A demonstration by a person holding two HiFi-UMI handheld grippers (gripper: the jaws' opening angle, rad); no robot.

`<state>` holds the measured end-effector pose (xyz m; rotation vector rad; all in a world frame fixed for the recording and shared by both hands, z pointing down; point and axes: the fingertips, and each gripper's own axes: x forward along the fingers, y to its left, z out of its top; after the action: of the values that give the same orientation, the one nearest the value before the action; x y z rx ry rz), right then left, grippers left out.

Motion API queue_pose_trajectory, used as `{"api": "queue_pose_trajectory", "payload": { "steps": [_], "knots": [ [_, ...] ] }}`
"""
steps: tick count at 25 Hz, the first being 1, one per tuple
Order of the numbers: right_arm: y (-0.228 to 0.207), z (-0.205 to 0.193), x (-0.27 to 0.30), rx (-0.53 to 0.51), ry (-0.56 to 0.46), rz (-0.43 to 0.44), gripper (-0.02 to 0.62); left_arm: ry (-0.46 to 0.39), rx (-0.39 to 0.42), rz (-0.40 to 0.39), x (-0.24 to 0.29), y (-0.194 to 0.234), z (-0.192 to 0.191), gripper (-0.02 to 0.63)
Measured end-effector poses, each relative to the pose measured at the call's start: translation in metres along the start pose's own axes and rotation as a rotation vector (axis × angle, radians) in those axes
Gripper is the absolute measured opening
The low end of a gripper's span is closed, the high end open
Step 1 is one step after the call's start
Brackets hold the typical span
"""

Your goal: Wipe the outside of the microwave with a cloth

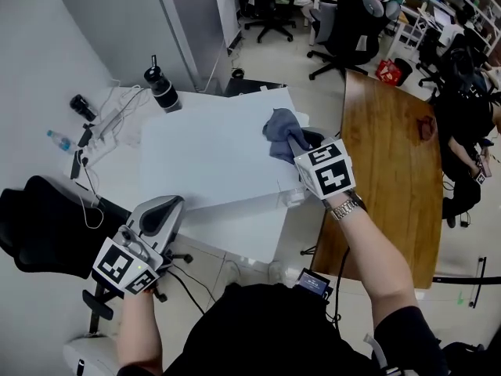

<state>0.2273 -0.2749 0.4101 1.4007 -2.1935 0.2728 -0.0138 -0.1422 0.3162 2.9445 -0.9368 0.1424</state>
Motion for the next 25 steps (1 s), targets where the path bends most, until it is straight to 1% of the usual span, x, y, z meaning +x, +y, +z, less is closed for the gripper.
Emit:
{"api": "queue_pose_trajectory", "payload": {
  "steps": [6,11,18,25],
  "knots": [
    [-0.032,-0.008,-0.002,0.015,-0.020,0.001,0.075,0.033,0.004,0.035,0.007,-0.013,-0.003,0.005],
    [-0.052,-0.019,0.001,0.057,-0.037,0.010,0.074,0.054,0.001,0.056,0.012,-0.021,-0.007,0.005],
    [-0.060,-0.032,0.007,0.117,-0.086,0.048,0.074,0.083,-0.004,0.071,0.020,-0.034,-0.011,0.005],
    [-0.067,-0.045,0.014,0.181,-0.110,0.065,0.072,0.107,0.004,0.090,0.023,-0.042,-0.009,0.005]
  ]
}}
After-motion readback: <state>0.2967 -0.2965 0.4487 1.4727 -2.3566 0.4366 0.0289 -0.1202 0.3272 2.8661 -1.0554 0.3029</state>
